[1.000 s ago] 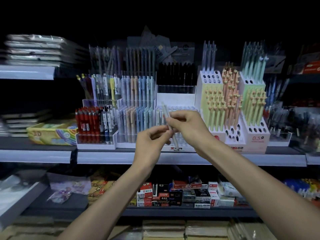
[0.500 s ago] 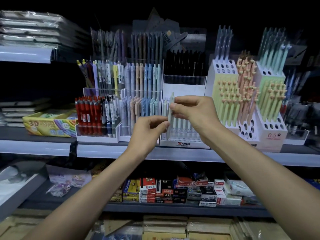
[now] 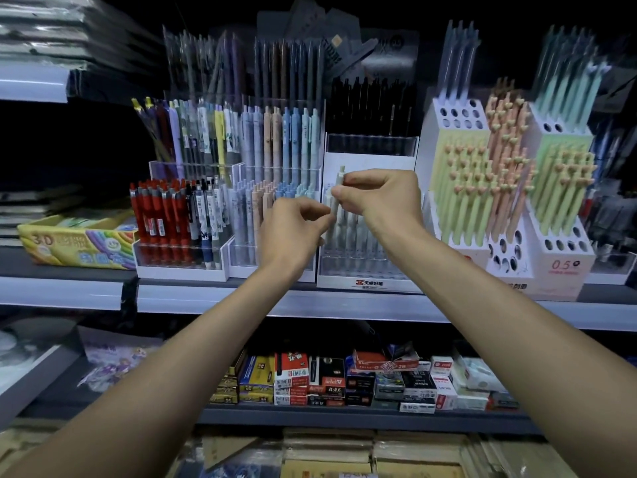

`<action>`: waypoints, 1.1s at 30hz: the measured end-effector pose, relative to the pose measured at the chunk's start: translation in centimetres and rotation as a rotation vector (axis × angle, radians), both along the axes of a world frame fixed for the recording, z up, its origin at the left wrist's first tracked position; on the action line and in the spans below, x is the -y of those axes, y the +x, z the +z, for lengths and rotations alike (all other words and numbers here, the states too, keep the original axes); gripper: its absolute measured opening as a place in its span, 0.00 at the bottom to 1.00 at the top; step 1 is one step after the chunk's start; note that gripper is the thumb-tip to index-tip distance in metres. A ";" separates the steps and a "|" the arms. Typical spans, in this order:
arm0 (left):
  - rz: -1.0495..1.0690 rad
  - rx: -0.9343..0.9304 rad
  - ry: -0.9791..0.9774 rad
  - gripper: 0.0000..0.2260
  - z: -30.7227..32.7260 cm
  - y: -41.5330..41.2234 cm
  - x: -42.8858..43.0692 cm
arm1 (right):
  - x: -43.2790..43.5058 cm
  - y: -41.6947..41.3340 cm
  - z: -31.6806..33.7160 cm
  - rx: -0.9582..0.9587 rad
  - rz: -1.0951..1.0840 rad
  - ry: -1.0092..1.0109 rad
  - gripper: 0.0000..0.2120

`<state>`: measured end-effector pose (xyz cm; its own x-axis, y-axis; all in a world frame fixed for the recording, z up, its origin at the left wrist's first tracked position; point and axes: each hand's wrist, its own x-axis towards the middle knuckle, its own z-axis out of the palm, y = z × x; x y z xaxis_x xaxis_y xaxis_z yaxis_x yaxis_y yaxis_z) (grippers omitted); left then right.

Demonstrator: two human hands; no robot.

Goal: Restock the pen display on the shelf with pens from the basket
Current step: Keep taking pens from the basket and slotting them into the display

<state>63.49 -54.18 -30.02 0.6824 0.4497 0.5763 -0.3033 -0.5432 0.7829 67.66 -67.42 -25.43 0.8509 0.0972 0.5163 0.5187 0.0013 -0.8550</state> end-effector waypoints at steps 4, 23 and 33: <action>0.091 -0.024 0.044 0.02 -0.5 0.8 0.0 | -0.3 0.9 -0.5 -0.014 0.007 -0.009 0.09; 0.249 -0.202 0.086 0.05 -2.1 0.8 0.9 | -1.4 2.1 -2.7 -0.083 -0.089 -0.058 0.10; 0.346 -0.230 0.053 0.06 -2.8 0.7 2.3 | -2.5 2.4 -3.9 -0.061 -0.138 -0.044 0.08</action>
<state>64.23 -56.50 -32.87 0.6099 0.6490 0.4547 0.0839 -0.6235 0.7773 70.07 -64.90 -29.37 0.8872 -0.0016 0.4613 0.4587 -0.1042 -0.8825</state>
